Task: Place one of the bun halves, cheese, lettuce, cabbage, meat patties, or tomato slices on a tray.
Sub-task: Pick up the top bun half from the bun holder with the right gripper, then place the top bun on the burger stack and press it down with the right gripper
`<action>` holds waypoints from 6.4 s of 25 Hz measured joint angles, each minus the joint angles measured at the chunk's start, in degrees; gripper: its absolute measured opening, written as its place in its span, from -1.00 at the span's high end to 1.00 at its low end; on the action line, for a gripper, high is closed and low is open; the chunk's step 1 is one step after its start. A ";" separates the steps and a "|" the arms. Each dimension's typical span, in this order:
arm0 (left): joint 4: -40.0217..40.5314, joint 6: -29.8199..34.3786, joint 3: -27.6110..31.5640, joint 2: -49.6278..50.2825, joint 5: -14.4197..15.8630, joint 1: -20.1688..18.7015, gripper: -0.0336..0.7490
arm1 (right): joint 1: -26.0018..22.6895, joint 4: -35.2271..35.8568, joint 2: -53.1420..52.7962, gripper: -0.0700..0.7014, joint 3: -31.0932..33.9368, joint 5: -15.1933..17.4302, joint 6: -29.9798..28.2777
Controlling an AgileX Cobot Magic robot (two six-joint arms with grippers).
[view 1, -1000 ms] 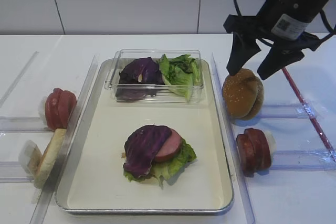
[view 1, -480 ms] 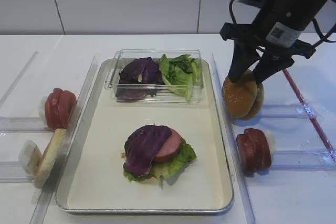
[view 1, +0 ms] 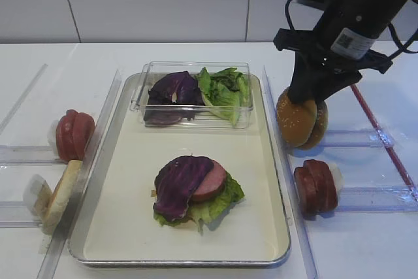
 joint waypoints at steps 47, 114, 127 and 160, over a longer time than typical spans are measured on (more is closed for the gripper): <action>0.00 0.00 0.00 0.00 0.00 0.00 -0.28 | 0.00 1.24 2.19 0.41 -0.20 -0.34 -1.82; 0.00 0.00 0.00 0.00 0.00 0.00 -0.28 | 0.00 17.56 -28.05 0.42 22.80 -0.15 -13.60; 0.00 0.00 0.00 0.00 0.00 0.00 -0.28 | 0.00 36.91 -31.39 0.42 37.96 -7.80 -27.28; -0.02 0.00 0.00 0.00 0.00 0.00 -0.28 | 5.67 68.87 -9.20 0.42 38.41 -3.90 -41.00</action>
